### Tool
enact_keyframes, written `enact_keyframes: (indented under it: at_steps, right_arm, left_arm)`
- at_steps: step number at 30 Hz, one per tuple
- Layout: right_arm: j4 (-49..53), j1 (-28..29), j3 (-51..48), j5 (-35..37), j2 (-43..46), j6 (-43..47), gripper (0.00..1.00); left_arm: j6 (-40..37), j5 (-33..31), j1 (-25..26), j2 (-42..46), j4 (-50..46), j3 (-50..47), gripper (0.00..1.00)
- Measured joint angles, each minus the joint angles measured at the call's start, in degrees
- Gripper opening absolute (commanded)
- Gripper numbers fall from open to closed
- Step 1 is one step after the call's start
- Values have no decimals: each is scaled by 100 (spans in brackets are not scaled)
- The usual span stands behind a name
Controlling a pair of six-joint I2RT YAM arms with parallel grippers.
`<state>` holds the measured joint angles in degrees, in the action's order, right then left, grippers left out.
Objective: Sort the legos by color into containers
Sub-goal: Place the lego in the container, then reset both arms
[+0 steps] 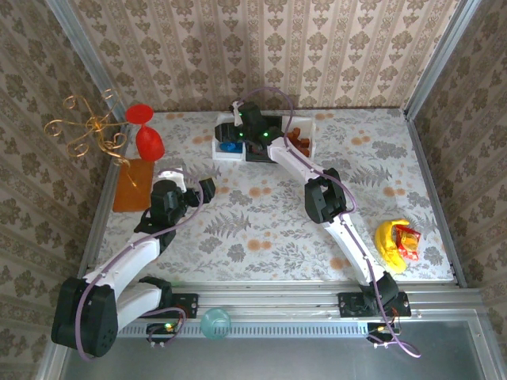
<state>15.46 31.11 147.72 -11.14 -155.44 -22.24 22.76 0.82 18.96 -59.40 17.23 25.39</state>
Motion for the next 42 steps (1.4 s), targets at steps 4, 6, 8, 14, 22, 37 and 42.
enact_keyframes:
  at_steps: [4, 6, 8, 14, 22, 37, 42]
  right_arm:
    - [20, -9, -2, -83, 46, -2, 71]
    - [79, -17, -2, -157, 131, -4, 72]
    - [155, -28, -22, -251, 271, -2, 73]
    - [544, -136, -680, -562, 1366, 68, 75]
    - [227, -844, -4614, -334, 4564, 566, 78]
    - [-623, -1585, -9873, 2918, 8852, 1808, 100]
    - [-1300, -1672, -11147, 3694, 9158, 1740, 100]
  left_arm:
    - [0, 2, -17, 0, 0, -2, 100]
    - [0, 0, -31, -7, 0, -2, 100]
    - [0, 2, -31, -22, 2, -2, 100]
    - [-2, 42, -48, -28, 7, -4, 100]
    - [-96, 796, -68, -96, 485, -4, 98]
    - [-511, -186, -138, 492, 234, -140, 100]
    - [-820, -1084, -319, 918, 136, -492, 100]
